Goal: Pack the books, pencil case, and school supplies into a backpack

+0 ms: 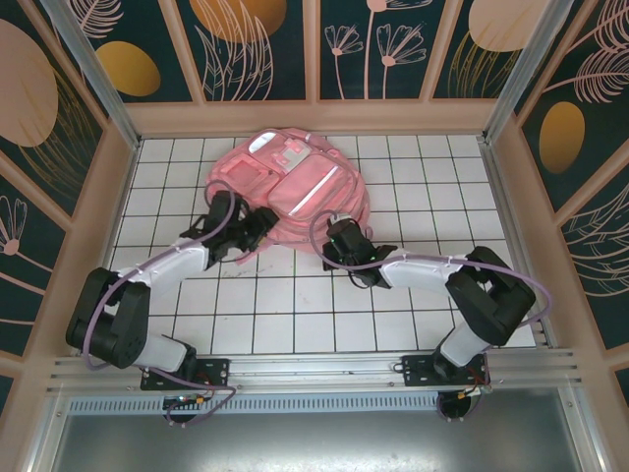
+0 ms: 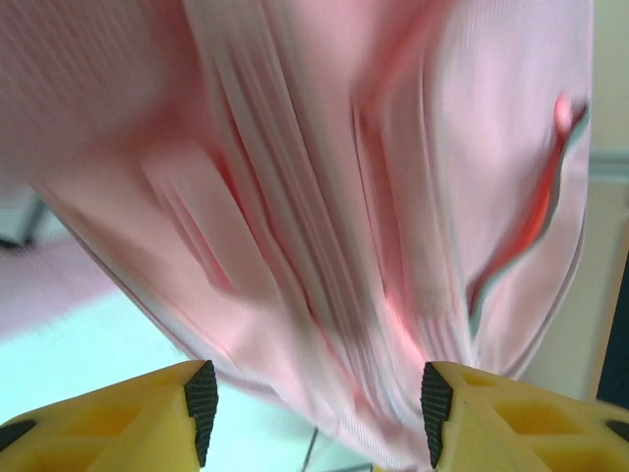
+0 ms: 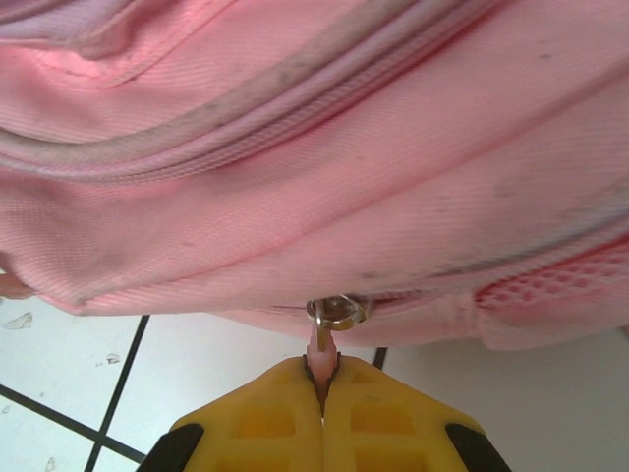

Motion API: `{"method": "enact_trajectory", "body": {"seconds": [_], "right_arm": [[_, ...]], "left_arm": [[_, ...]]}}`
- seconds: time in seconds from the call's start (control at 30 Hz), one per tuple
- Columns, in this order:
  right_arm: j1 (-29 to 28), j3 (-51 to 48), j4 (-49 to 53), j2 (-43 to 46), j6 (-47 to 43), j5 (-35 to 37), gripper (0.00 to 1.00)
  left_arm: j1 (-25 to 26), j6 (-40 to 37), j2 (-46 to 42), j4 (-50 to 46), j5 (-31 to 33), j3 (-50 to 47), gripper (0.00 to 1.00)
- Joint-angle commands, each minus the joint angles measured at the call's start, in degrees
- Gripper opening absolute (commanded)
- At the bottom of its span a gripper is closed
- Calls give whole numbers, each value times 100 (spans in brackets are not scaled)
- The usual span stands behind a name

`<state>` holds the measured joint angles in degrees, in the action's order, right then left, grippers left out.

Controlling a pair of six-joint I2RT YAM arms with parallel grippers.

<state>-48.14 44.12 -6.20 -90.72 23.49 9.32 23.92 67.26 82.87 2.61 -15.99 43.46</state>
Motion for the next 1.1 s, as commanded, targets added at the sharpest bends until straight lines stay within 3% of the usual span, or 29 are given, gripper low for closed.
{"method": "enact_trajectory", "body": {"seconds": [0.0, 0.17, 0.33, 0.43, 0.5, 0.57, 0.6, 0.8, 1.07], "right_arm": [[-142, 225, -123, -95, 132, -145, 0], [-196, 192, -143, -77, 139, -115, 0], [-213, 127, -161, -26, 159, -115, 0], [-216, 122, -125, -7, 156, -82, 0], [-209, 106, -102, 29, 140, -26, 0], [-213, 78, -52, 57, 105, 76, 0], [-209, 73, -21, 67, 72, 140, 0], [46, -35, 109, 109, -148, 369, 0], [513, 50, 135, 40, -511, 302, 0]], "left_arm": [[437, 893, 6, 530, 173, -215, 60], [934, 1415, 296, 934, 328, -117, 65], [1061, 1611, 845, 1147, 433, 149, 64], [1071, 1671, 1078, 1254, 529, 216, 49], [1066, 1601, 1107, 1070, 670, 289, 29], [1064, 1554, 997, 648, 917, 373, 2], [1062, 1538, 921, 410, 1048, 401, 0], [801, 1347, 171, -692, 1562, 128, 0], [-324, 668, -1032, -1496, 1614, -641, 0]]}}
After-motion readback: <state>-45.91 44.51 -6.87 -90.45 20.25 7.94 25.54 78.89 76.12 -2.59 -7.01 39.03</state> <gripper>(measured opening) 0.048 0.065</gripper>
